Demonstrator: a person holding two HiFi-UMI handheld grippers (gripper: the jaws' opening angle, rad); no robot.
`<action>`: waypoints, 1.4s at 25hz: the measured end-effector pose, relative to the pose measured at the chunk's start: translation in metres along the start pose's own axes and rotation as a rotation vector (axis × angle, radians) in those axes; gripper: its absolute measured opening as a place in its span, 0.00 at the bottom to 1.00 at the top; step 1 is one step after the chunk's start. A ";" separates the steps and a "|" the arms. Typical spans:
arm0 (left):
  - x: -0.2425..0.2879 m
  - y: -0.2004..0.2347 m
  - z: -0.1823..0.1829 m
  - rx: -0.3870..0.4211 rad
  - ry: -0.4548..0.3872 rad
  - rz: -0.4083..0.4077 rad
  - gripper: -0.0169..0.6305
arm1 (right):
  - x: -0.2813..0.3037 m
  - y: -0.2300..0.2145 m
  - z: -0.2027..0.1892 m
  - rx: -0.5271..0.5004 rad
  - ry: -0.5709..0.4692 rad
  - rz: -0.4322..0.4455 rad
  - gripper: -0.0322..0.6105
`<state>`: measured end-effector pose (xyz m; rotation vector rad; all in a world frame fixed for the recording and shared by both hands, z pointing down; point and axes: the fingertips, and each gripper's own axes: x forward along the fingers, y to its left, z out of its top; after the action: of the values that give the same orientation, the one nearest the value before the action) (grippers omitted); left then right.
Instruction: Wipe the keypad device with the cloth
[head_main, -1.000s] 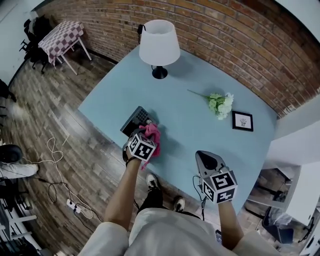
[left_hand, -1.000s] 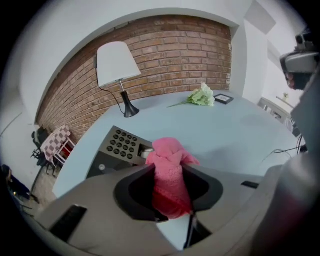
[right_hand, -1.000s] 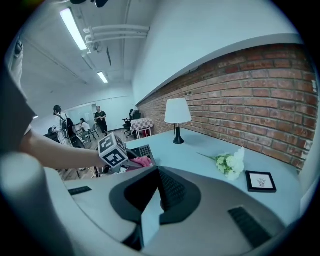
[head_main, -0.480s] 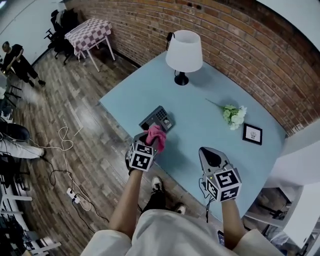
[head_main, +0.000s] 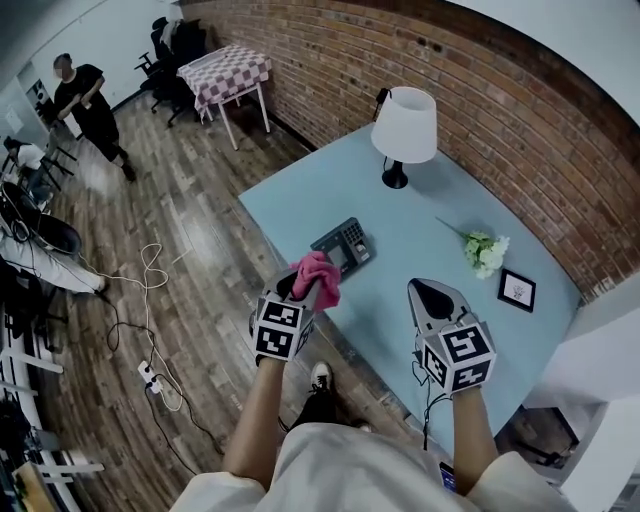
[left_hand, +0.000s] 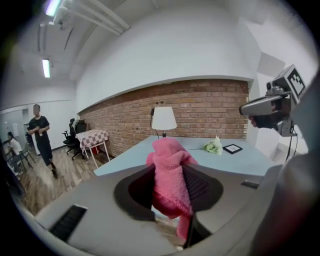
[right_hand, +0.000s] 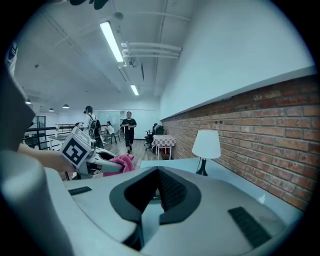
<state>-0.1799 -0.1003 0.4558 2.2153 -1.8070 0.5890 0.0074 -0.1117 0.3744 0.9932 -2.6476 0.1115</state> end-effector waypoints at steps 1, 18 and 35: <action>-0.010 0.000 0.003 -0.008 -0.014 0.002 0.28 | -0.002 0.005 0.006 -0.013 -0.010 0.009 0.08; -0.146 -0.030 0.072 -0.001 -0.312 0.023 0.28 | -0.047 0.074 0.065 -0.137 -0.111 0.115 0.08; -0.160 -0.041 0.092 0.077 -0.337 0.035 0.28 | -0.054 0.083 0.075 -0.154 -0.126 0.087 0.08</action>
<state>-0.1505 0.0115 0.3065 2.4603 -2.0128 0.3082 -0.0275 -0.0285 0.2893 0.8611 -2.7639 -0.1385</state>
